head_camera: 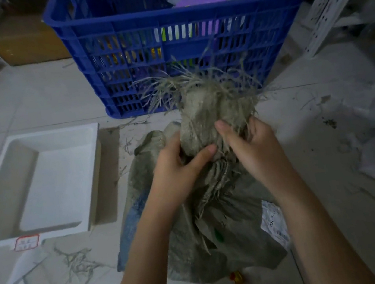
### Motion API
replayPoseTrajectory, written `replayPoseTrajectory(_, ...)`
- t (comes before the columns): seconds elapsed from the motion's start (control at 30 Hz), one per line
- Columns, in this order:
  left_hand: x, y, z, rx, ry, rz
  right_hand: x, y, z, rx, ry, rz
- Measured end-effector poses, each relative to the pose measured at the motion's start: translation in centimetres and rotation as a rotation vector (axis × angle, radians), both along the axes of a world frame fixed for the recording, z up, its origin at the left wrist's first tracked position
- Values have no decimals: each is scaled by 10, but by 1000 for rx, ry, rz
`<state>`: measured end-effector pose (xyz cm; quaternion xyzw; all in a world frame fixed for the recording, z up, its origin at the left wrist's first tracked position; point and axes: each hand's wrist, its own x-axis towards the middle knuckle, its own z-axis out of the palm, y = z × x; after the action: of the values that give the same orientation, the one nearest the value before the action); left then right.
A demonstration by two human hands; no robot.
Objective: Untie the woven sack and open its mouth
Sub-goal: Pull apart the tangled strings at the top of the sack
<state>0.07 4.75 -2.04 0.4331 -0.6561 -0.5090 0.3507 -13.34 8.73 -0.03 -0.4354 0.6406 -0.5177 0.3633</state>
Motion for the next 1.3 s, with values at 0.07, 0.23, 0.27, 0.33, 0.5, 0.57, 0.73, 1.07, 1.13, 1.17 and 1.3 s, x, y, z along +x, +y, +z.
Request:
replayPoseTrajectory(0.07, -2, -2, -4, 49, 31, 69, -2, 1, 0, 18, -5, 8)
replayPoseTrajectory(0.23, -4, -8, -14, 148, 99, 208, -10, 13, -9, 7, 97, -176)
replayPoseTrajectory(0.27, -4, -8, -14, 143, 100, 212, -11, 15, -12, 4, 125, -197)
replayPoseTrajectory(0.33, -5, -8, -16, 130, 94, 233, -10, 16, -16, 24, 176, -211)
replayPoseTrajectory(0.5, -7, -4, -22, 66, 69, 314, 0, 22, -25, 50, 480, -348)
replayPoseTrajectory(0.57, -7, -3, -23, 68, 63, 349, 5, 24, -22, 50, 367, -275)
replayPoseTrajectory(0.73, -9, 1, -19, 178, 95, 417, 12, 20, -21, 122, 140, -46)
replayPoseTrajectory(1.07, -14, 11, -15, 159, -208, 631, 27, 18, -31, 173, -142, -126)
replayPoseTrajectory(1.13, -9, 16, -10, -34, -271, 677, 30, 16, -34, 154, -137, -181)
replayPoseTrajectory(1.17, -5, 18, -7, -196, -294, 703, 30, 15, -35, 137, -123, -198)
replayPoseTrajectory(1.3, 2, 25, -6, -672, -415, 549, 31, 15, -35, 78, -81, -198)
